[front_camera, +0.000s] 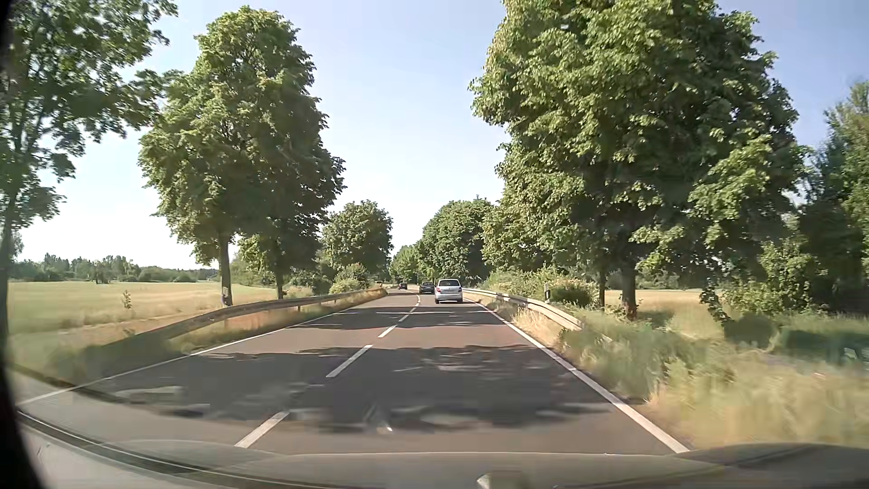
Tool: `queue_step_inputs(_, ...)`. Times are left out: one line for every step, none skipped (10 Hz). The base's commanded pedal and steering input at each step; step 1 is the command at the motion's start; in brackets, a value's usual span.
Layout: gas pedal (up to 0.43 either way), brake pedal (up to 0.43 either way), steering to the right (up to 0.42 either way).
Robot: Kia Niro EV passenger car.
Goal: Follow the waypoints while adhering to traffic rules and regulations
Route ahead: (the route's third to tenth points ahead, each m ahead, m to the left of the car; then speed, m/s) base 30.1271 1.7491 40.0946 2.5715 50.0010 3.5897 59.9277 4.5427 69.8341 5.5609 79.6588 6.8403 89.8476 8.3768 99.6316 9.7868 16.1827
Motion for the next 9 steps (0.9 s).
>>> queue_step_inputs(0.118, 0.018, -0.005)
queue_step_inputs(0.118, 0.018, -0.005)
queue_step_inputs(0.118, 0.018, -0.005)
queue_step_inputs(0.118, 0.018, -0.005)
queue_step_inputs(0.118, 0.018, -0.006)
queue_step_inputs(0.118, 0.018, -0.006)
queue_step_inputs(0.118, 0.018, -0.006)
queue_step_inputs(0.118, 0.018, -0.007)
queue_step_inputs(0.118, 0.018, -0.008)
